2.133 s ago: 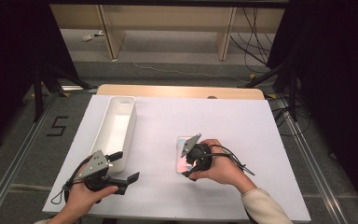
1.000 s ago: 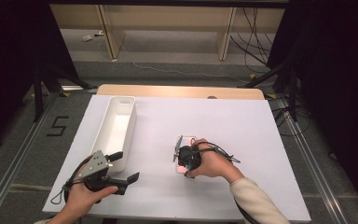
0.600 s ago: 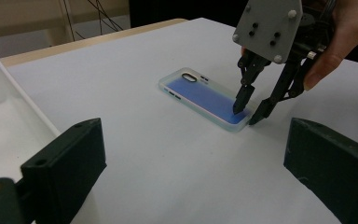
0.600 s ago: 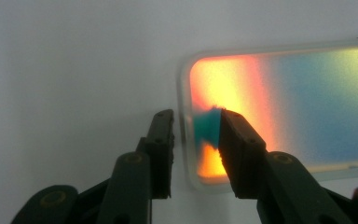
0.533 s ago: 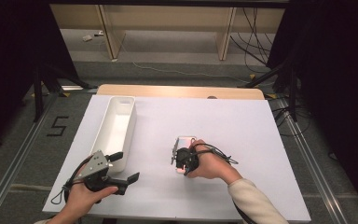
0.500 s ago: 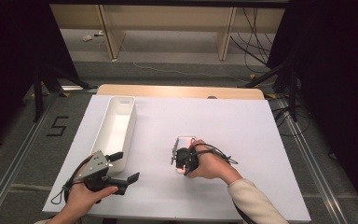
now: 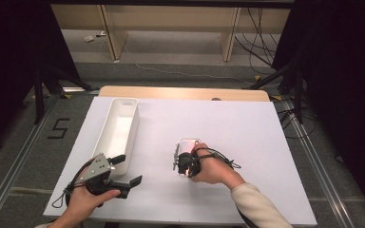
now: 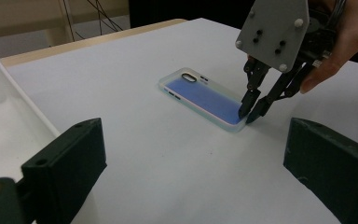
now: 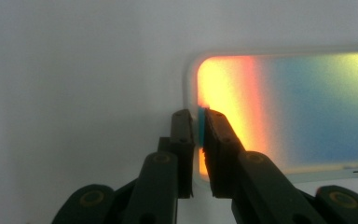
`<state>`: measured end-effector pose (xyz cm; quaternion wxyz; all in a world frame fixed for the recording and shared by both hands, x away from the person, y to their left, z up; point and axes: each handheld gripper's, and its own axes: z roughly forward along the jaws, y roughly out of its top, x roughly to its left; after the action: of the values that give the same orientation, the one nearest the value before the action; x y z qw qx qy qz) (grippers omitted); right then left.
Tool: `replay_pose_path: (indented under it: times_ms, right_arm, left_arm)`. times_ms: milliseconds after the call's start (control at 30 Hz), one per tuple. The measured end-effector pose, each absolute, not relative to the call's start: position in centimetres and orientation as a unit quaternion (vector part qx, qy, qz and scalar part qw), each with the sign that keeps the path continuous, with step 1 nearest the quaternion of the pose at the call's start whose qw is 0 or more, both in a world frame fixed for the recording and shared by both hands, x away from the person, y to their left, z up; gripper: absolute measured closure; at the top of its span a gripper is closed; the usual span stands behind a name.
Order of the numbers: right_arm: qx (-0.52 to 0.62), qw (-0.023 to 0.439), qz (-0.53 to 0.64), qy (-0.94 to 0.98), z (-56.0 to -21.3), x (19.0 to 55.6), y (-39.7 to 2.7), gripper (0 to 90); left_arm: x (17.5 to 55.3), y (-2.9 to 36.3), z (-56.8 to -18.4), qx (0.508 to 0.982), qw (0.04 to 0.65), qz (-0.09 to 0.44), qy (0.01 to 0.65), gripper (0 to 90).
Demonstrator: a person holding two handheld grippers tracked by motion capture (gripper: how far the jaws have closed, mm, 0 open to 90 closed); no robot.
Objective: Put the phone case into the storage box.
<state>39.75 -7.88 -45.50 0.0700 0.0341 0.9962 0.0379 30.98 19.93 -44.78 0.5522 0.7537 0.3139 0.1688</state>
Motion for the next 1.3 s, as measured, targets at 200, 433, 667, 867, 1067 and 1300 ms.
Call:
replay_pose_path:
  times_ms: [200,433,667,867,1067,1300]
  right_arm:
    - [0.031,0.067,0.035,0.997,-45.46,39.63,-7.81,87.0]
    - [0.027,0.068,0.038,0.997,-45.49,39.62,-7.81,87.8]
    - [0.042,0.066,0.032,0.996,-45.43,39.44,-7.87,88.3]
    - [0.03,0.071,0.039,0.996,-45.5,39.44,-7.87,88.7]
    - [0.014,0.075,0.043,0.996,-45.55,39.54,-7.96,89.0]
    - [0.021,0.08,0.044,0.996,-45.48,39.15,-8.01,89.3]
  left_arm:
    - [30.97,19.94,-44.78,0.754,0.552,0.169,0.314,5.0]
    - [30.97,19.94,-44.78,0.754,0.552,0.169,0.314,5.0]
    - [30.96,19.93,-44.78,0.754,0.552,0.169,0.315,5.2]
    - [30.97,19.94,-44.79,0.754,0.551,0.169,0.315,5.3]
    - [30.99,19.94,-44.82,0.756,0.549,0.169,0.314,5.4]
    - [31.02,19.92,-44.84,0.756,0.551,0.167,0.313,5.8]
